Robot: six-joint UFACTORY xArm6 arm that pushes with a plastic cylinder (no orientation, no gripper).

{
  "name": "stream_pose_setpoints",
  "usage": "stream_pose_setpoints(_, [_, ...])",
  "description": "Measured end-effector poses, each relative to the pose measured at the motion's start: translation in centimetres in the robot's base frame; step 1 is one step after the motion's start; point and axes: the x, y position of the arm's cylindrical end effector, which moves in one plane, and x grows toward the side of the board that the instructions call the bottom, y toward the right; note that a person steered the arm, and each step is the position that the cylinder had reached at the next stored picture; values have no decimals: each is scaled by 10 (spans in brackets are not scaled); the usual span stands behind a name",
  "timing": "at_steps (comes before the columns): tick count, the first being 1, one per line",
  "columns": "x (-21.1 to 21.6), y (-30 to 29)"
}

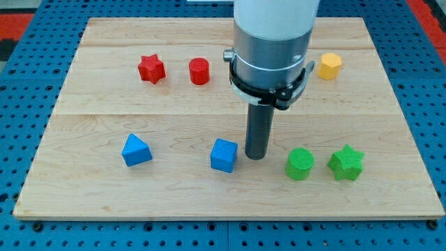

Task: Place the blue cube at the center of the board

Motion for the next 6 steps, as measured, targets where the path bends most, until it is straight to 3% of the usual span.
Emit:
stream_pose_setpoints(2, [48,-27])
stream_pose_setpoints(4, [-27,-40])
stream_pose_setpoints(5, [-6,-51])
stream_pose_setpoints(6, [-29,-98])
